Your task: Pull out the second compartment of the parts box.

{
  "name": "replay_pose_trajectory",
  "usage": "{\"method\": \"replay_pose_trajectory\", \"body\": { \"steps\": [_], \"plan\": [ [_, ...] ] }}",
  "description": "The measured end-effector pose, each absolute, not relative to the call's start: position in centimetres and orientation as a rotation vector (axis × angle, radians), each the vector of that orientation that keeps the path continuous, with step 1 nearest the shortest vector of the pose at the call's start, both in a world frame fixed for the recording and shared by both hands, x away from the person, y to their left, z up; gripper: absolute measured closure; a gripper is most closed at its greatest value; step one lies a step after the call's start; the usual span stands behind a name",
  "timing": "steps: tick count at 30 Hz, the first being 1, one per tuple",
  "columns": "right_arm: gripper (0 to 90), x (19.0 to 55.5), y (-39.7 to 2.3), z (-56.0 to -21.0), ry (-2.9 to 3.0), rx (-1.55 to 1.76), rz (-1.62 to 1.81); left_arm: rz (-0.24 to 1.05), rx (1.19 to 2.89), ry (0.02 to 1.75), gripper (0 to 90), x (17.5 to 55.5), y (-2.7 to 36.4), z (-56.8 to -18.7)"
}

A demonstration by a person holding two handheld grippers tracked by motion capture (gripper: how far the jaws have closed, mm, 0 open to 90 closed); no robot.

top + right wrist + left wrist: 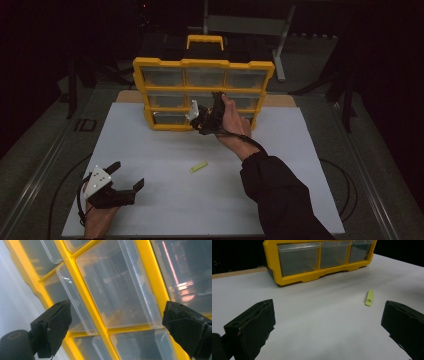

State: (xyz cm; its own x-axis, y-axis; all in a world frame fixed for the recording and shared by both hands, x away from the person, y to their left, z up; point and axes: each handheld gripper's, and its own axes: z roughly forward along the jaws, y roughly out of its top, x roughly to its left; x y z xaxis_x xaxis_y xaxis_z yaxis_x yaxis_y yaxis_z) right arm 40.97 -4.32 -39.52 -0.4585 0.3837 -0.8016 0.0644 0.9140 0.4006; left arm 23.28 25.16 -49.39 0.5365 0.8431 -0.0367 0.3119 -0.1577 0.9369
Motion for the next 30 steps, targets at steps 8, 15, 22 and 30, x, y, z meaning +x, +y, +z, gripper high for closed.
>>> {"method": "replay_pose_trajectory", "body": {
  "steps": [8, 15, 22, 30],
  "plan": [
    [8.8, 40.8, -3.9, -38.9, 1.959, 0.234, 0.307, 0.63, 1.726, 0.973, 0.3, 23.3, 25.1, -49.4],
    [8.8, 40.7, -3.8, -38.9, 1.896, 0.172, 0.245, 0.632, 1.726, 0.972, 0.3, 23.3, 25.1, -49.4],
    [9.4, 40.7, -3.9, -38.2, 1.831, 0.11, 0.192, 0.631, 1.728, 0.973, 0.3, 23.3, 25.1, -49.4],
    [11.7, 40.6, -3.7, -37.4, 1.765, 0.062, 0.16, 0.629, 1.728, 0.972, 0.3, 23.3, 25.1, -49.4]
  ]
}}
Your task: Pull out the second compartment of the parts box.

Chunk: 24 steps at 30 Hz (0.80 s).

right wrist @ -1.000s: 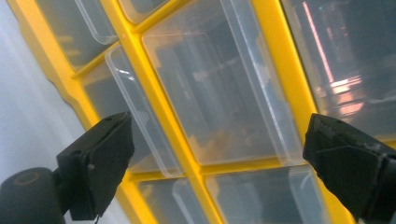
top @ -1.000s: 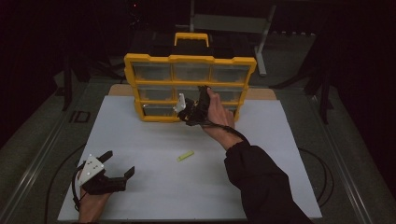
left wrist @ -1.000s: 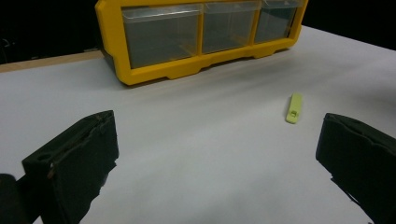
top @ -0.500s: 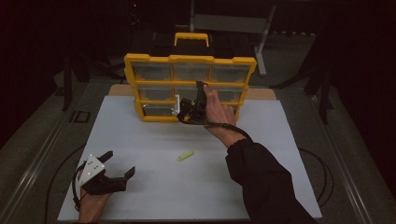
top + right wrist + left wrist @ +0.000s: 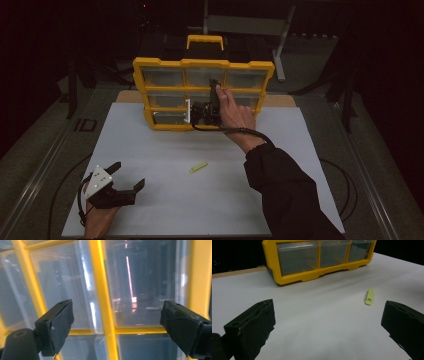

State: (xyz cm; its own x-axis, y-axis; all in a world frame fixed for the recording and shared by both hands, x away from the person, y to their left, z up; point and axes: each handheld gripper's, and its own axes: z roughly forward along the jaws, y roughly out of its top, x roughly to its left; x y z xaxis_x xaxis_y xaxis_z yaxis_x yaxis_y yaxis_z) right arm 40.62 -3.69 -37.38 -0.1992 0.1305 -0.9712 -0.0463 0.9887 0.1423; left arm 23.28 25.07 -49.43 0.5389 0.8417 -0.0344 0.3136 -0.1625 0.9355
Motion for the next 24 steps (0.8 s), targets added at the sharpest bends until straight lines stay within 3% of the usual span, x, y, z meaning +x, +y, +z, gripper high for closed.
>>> {"method": "replay_pose_trajectory", "body": {
  "steps": [13, 24],
  "plan": [
    [14.8, 40.9, -3.6, -36.0, 1.676, 0.025, 0.126, 0.626, 1.724, 0.973, 0.3, 23.3, 25.1, -49.4],
    [26.0, 41.8, -4.0, -35.0, 1.61, 0.023, 0.091, 0.628, 1.727, 0.969, 0.3, 23.3, 25.1, -49.4]
  ]
}}
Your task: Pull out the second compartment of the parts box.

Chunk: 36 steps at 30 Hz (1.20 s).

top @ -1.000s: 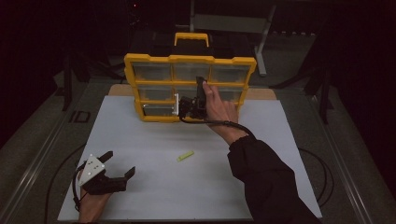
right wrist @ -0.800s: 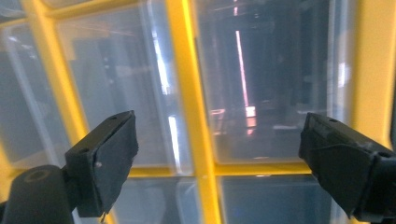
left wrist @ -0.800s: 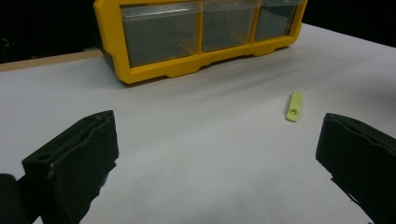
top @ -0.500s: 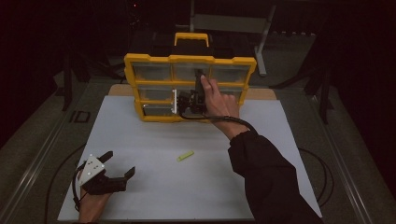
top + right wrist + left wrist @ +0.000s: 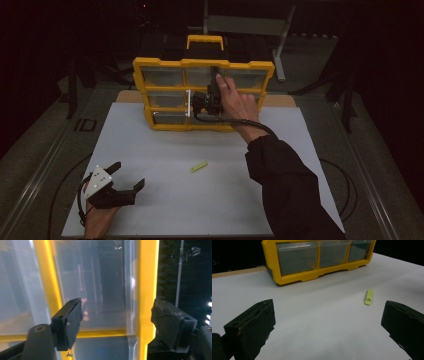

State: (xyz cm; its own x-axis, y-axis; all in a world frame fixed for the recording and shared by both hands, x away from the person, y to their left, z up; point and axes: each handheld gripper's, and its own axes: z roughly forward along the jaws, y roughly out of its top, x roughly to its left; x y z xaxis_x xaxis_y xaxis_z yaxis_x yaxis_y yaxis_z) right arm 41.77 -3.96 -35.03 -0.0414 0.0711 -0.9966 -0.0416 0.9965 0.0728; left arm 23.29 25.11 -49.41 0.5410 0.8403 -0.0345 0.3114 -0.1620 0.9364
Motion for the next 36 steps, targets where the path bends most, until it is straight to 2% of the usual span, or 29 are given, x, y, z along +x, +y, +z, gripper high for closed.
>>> {"method": "replay_pose_trajectory", "body": {
  "steps": [15, 20, 36],
  "plan": [
    [49.1, 42.72, -4.31, -34.53, 1.499, -0.009, 0.055, 0.626, 1.725, 0.97, 0.3, 23.29, 25.14, -49.41],
    [53.6, 42.76, -4.42, -34.55, 1.474, -0.028, 0.03, 0.624, 1.726, 0.971, 0.3, 23.3, 25.11, -49.43],
    [60.2, 42.77, -4.38, -34.71, 1.442, -0.056, -0.003, 0.625, 1.726, 0.974, 0.3, 23.31, 25.16, -49.44]
  ]
}}
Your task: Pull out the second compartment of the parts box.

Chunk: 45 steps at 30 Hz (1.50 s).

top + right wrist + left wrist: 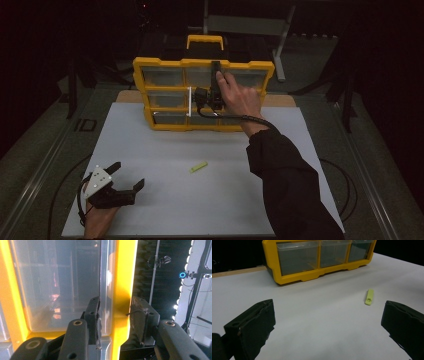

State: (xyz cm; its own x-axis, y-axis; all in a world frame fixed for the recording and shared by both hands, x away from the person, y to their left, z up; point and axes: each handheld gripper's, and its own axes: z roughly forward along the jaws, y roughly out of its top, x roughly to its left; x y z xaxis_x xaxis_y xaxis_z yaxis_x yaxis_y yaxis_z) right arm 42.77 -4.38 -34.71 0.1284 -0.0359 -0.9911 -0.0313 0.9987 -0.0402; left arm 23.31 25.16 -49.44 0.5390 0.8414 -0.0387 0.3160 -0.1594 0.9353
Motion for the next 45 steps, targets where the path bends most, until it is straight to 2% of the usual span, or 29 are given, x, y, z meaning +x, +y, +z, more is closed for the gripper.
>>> {"method": "replay_pose_trajectory", "body": {
  "steps": [17, 45],
  "plan": [
    [63.6, 41.6, -4.7, -34.4, 1.474, -0.064, 0.033, 0.623, 1.73, 0.976, 0.3, 23.4, 25.1, -49.5],
    [79.2, 42.0, -4.4, -34.3, 1.532, -0.079, -0.01, 0.624, 1.732, 0.975, 0.3, 23.3, 25.2, -49.5]
  ]
}}
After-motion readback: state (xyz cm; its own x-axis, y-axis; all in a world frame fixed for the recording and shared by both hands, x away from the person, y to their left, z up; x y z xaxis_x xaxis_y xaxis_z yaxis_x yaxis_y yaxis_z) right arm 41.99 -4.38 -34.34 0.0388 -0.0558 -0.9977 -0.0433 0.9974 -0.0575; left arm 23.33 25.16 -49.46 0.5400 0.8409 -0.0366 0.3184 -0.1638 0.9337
